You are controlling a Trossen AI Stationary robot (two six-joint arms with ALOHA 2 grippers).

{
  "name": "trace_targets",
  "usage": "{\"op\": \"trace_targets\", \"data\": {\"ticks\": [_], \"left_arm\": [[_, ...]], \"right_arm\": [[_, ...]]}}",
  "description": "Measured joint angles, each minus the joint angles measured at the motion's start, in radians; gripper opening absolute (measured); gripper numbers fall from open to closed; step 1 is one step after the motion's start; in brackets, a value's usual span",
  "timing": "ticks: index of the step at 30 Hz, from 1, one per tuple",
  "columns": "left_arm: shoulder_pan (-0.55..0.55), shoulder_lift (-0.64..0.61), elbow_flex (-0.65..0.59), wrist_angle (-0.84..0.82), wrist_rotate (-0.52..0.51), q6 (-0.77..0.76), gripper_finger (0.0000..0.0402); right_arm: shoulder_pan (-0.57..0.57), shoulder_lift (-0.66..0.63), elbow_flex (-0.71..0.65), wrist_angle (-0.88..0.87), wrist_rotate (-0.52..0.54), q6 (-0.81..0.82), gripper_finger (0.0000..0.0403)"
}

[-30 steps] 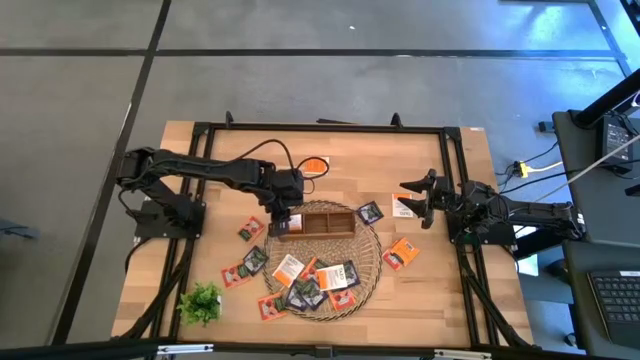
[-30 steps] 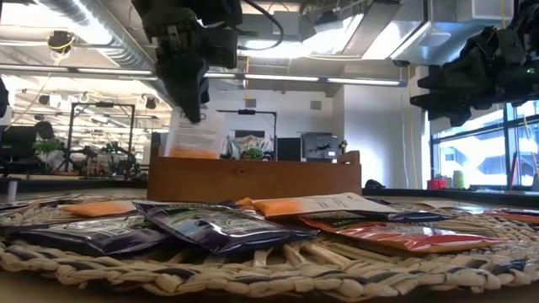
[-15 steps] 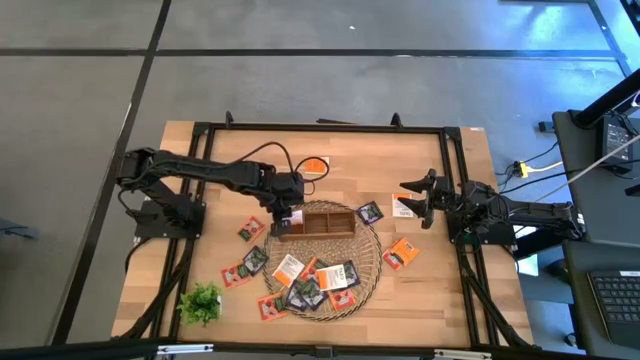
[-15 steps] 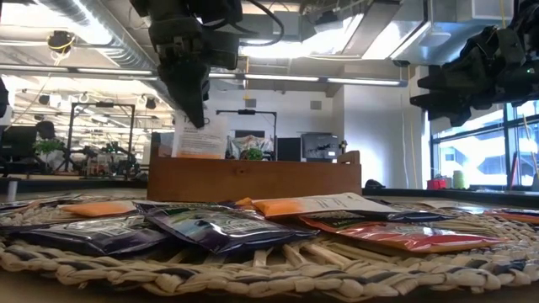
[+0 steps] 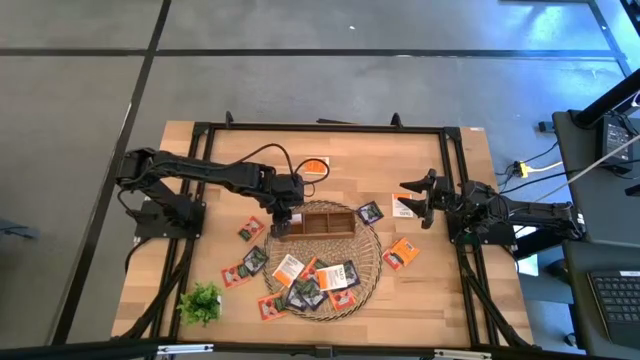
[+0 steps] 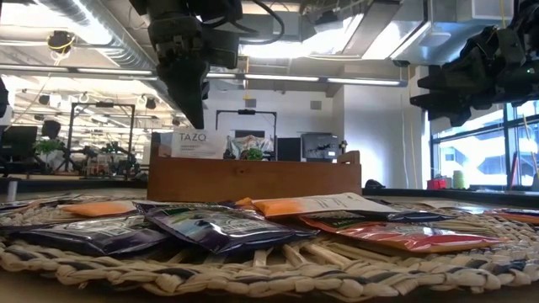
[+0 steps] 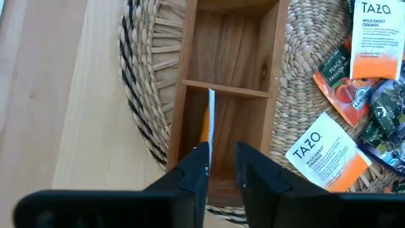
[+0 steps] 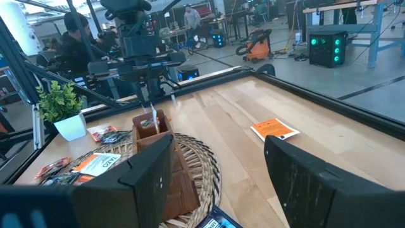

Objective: Pick & Place Tea
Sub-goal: Put the white tea bag into the left slot of the wooden organizer

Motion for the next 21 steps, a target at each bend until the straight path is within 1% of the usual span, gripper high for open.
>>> {"op": "trace_targets", "data": {"ticks": [6, 9, 11, 14, 17, 19, 21], "left_arm": [[0.009, 0.0, 0.0, -0.005, -0.071, 0.039, 0.0106], [0.021, 0.0, 0.0, -0.011, -0.09, 0.04, 0.0112], [0.034, -0.003, 0.008, -0.047, -0.093, 0.047, 0.0114], [0.047, -0.036, 0.025, -0.059, -0.108, 0.048, 0.0113], [0.046, -0.091, 0.02, 0.005, -0.135, 0.049, 0.0111], [0.037, -0.136, -0.01, 0.11, -0.14, 0.066, 0.011], [0.02, -0.181, -0.073, 0.245, -0.135, 0.094, 0.0109]], "right_arm": [[0.0, 0.0, 0.0, 0.0, 0.0, 0.0, 0.0246], [0.0, 0.0, 0.0, 0.0, 0.0, 0.0, 0.0246], [0.0, 0.0, 0.0, 0.0, 0.0, 0.0, 0.0246], [0.0, 0.0, 0.0, 0.0, 0.0, 0.0, 0.0246], [0.0, 0.0, 0.0, 0.0, 0.0, 0.001, 0.0246], [0.0, 0.0, 0.0, 0.0, 0.0, 0.005, 0.0246], [0.0, 0.0, 0.0, 0.0, 0.0, 0.006, 0.0246]]}}
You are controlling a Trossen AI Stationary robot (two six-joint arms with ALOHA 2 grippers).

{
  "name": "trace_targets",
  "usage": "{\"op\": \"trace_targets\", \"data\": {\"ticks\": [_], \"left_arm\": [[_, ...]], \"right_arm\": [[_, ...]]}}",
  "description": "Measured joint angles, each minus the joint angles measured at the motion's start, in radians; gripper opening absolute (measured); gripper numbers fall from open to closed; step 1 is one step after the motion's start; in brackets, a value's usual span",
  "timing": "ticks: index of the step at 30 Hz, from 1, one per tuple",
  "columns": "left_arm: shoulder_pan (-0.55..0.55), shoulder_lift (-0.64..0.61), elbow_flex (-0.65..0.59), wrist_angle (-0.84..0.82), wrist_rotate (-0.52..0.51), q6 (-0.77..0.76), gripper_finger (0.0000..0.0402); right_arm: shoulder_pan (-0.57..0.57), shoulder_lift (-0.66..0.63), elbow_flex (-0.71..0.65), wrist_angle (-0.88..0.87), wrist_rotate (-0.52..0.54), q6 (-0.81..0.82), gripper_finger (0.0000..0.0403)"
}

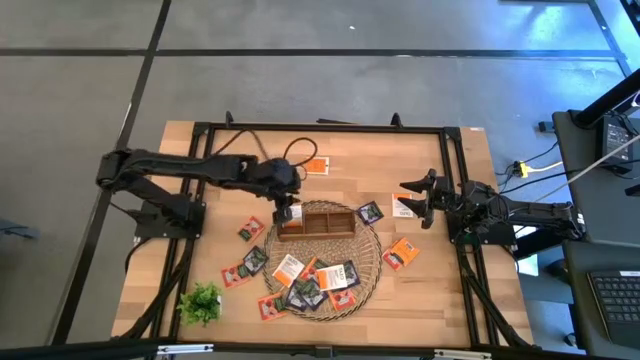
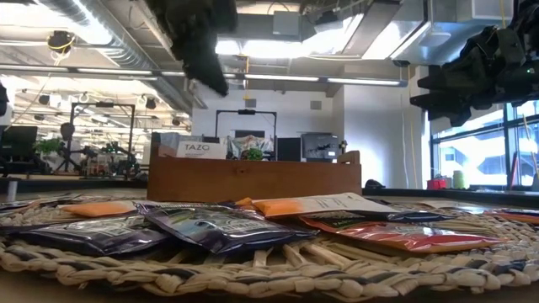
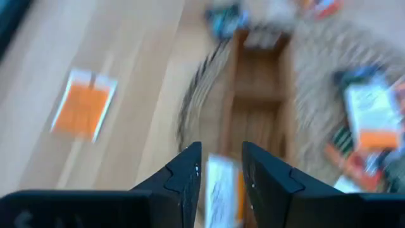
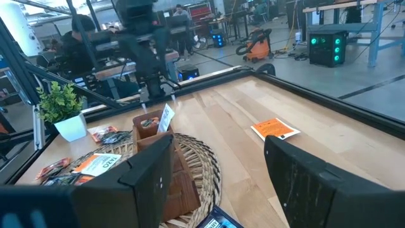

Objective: Pick & Place Tea
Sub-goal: Put the white tea bag into the left slot of the wooden organizer

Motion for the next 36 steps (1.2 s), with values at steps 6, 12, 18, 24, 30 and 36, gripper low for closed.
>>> {"op": "trace_targets", "data": {"ticks": [6, 12, 18, 24, 30, 36], "left_arm": [[-0.046, -0.07, -0.243, 0.503, 0.048, 0.017, 0.0113], [-0.092, -0.07, -0.405, 0.948, 0.049, -0.009, 0.011], [-0.107, -0.067, -0.424, 1.011, 0.049, -0.009, 0.0112], [-0.103, -0.067, -0.424, 0.971, 0.047, 0.04, 0.0113], [-0.102, -0.067, -0.424, 0.909, 0.046, 0.06, 0.0109], [-0.106, -0.067, -0.424, 0.899, 0.048, 0.043, 0.0112]], "right_arm": [[0.0, 0.0, 0.0, 0.001, 0.0, -0.002, 0.0246], [0.0, 0.0, 0.0, 0.034, 0.0, 0.052, 0.0246], [0.0, 0.0, 0.0, 0.034, 0.0, 0.058, 0.0246], [0.0, 0.0, 0.0, 0.034, 0.0, 0.056, 0.0246], [0.0, 0.0, 0.0, 0.029, 0.0, 0.056, 0.0246], [0.0, 0.0, 0.0, 0.0, 0.001, 0.058, 0.0246]]}}
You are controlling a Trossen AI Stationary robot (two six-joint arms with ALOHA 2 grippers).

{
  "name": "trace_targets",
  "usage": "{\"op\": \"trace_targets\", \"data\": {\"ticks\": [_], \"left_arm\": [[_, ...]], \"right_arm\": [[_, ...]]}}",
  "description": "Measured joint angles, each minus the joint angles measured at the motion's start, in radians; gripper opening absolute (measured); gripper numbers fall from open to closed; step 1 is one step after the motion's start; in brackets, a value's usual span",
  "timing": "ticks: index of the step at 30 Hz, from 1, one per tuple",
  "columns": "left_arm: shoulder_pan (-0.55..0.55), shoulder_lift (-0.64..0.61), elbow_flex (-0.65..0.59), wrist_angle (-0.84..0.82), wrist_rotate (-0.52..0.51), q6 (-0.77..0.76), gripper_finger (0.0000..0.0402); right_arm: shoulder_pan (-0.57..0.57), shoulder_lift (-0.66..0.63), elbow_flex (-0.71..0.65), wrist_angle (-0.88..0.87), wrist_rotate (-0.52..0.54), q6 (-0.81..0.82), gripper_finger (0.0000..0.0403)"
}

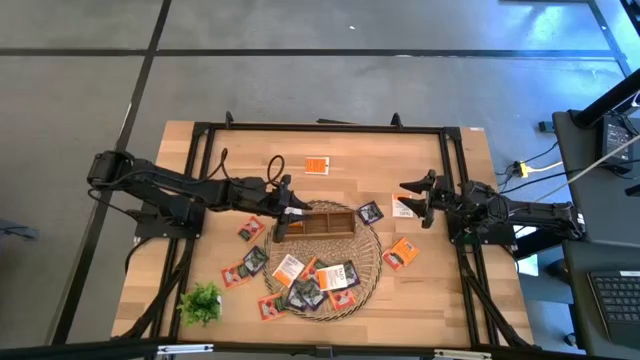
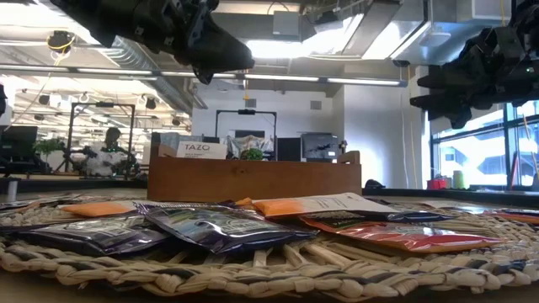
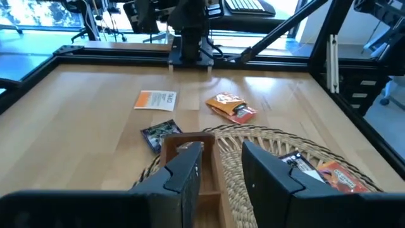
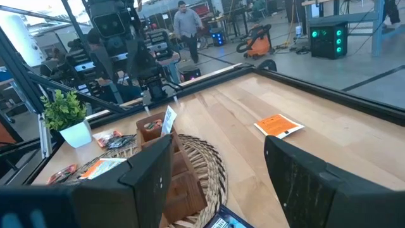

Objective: Pick & Place Tea
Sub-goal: Put the white tea bag into the left slot of the wooden organizer

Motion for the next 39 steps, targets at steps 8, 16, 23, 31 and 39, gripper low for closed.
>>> {"op": "trace_targets", "data": {"ticks": [8, 16, 23, 31, 39], "left_arm": [[0.001, 0.0, 0.0, 0.0, -0.169, -0.004, 0.01], [0.002, 0.0, 0.0, -0.053, -0.313, -0.089, 0.0083], [0.02, 0.0, 0.0, -0.052, -0.385, -0.105, 0.0065], [0.176, 0.0, 0.001, -0.054, -0.252, -0.106, 0.004], [0.328, 0.0, 0.001, -0.082, -0.152, -0.107, 0.0018]], "right_arm": [[0.0, 0.0, 0.0, 0.001, 0.0, -0.004, 0.0246], [0.0, 0.0, 0.0, 0.003, 0.013, 0.001, 0.0246], [0.0, 0.0, 0.0, 0.051, 0.056, 0.112, 0.0246], [0.0, 0.015, 0.012, 0.107, 0.054, 0.125, 0.0246], [0.0, 0.08, 0.019, 0.172, 0.17, -0.009, 0.0246]]}}
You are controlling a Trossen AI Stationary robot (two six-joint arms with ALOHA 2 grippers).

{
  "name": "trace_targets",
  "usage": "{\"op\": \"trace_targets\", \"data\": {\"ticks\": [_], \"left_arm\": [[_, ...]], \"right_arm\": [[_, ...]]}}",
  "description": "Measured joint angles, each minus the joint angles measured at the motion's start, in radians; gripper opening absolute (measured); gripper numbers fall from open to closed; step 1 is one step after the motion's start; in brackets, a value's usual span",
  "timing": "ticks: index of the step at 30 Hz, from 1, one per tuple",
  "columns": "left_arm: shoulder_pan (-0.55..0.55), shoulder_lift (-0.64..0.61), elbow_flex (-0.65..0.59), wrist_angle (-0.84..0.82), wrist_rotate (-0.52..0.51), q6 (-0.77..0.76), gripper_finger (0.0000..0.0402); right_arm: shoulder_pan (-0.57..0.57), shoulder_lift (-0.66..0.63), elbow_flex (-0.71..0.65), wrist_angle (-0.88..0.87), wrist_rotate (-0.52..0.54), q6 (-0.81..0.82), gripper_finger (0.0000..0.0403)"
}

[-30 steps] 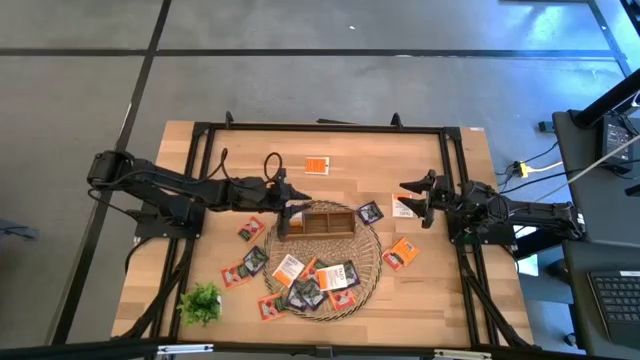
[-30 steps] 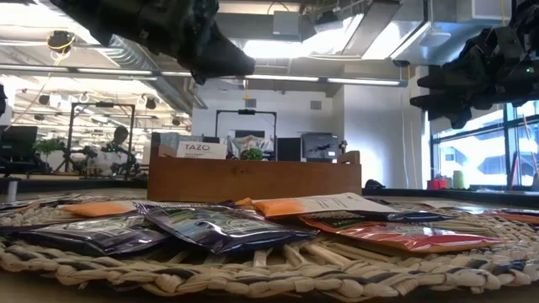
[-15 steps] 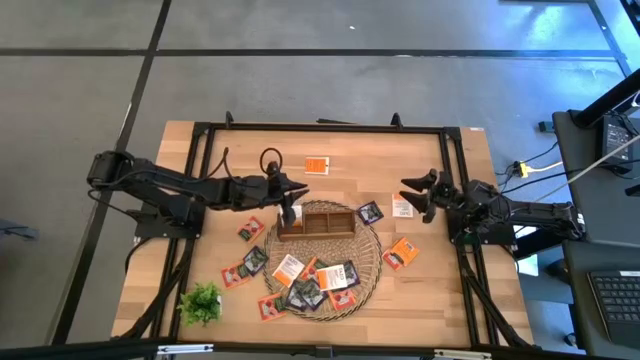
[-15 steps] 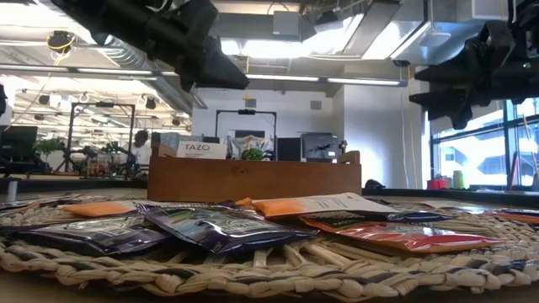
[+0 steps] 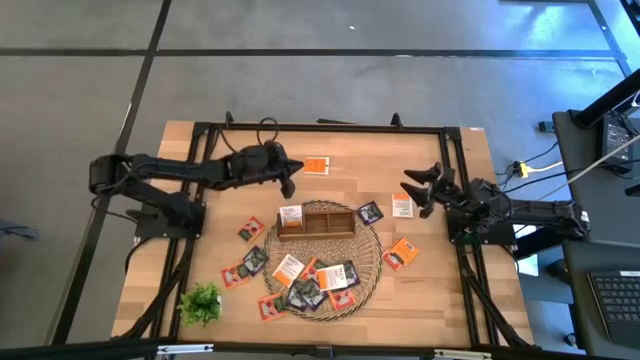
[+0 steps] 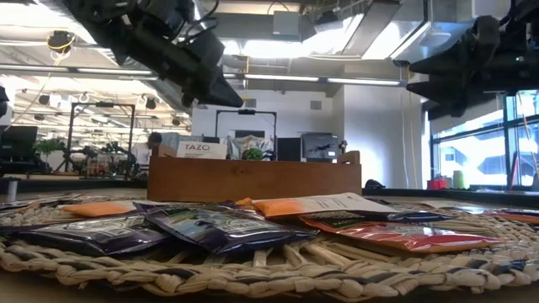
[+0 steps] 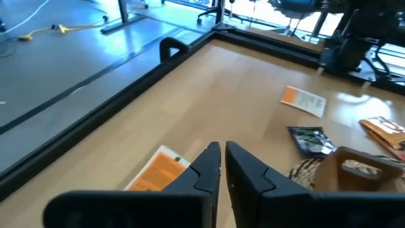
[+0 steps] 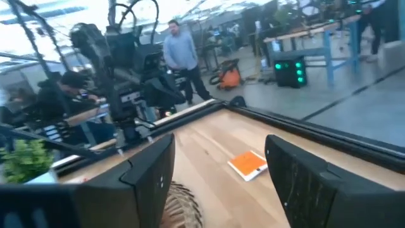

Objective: Pick & Place Tea
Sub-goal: Put the white tea bag into the left slot of the wooden organizer

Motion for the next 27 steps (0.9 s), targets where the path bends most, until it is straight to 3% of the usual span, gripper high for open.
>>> {"op": "trace_targets", "data": {"ticks": [11, 18, 23, 27], "left_arm": [[0.018, 0.0, 0.0, 0.002, 0.166, 0.017, 0.0002], [0.055, 0.0, 0.0, -0.018, 0.135, 0.049, 0.0002], [0.132, 0.043, 0.003, -0.014, 0.21, -0.024, 0.0002], [0.172, 0.133, 0.035, -0.036, 0.258, -0.029, 0.0002]], "right_arm": [[0.0, 0.177, 0.039, -0.008, -0.068, 0.028, 0.0246], [-0.035, 0.393, 0.201, -0.02, -0.009, 0.085, 0.0246], [-0.104, 0.593, 0.355, -0.107, -0.057, 0.11, 0.0246], [-0.175, 0.777, 0.474, -0.141, -0.16, 0.107, 0.0246]]}}
